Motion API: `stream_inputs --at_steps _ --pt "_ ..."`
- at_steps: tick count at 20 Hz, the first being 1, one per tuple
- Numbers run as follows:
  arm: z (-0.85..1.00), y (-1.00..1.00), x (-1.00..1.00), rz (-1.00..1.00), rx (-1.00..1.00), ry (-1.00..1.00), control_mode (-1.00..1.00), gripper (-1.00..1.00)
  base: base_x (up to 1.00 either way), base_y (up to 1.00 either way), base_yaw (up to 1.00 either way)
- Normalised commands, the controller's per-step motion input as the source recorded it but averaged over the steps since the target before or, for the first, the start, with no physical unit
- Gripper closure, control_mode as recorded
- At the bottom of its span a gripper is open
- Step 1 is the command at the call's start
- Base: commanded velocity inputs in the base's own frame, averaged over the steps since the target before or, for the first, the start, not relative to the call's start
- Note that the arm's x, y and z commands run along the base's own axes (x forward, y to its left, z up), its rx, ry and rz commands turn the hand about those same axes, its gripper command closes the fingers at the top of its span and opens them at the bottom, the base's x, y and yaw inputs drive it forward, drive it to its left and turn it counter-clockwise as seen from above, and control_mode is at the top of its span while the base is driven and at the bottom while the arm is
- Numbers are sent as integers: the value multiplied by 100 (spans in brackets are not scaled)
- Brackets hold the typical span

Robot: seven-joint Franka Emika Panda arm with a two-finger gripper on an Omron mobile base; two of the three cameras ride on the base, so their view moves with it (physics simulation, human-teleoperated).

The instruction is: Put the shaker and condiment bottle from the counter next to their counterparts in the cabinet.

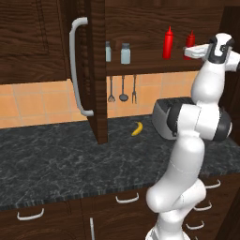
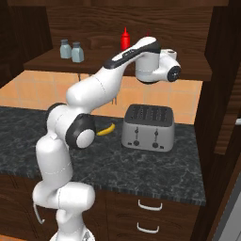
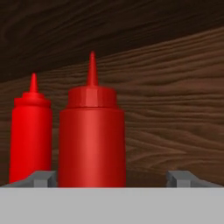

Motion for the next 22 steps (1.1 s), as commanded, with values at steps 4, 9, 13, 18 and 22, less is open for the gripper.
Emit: stream_inputs --at_steps 4,9,13,18,22 --pt "5 0 0 0 -5 0 -100 -100 0 0 0" --pt "14 0 -3 -2 -5 1 -100 -100 0 0 0" --pt "33 -2 -60 -10 -2 3 -100 -100 0 0 0" --pt "34 -11 -90 -14 0 3 -100 -100 0 0 0" --pt "13 -1 -100 -23 0 0 -100 -100 0 0 0"
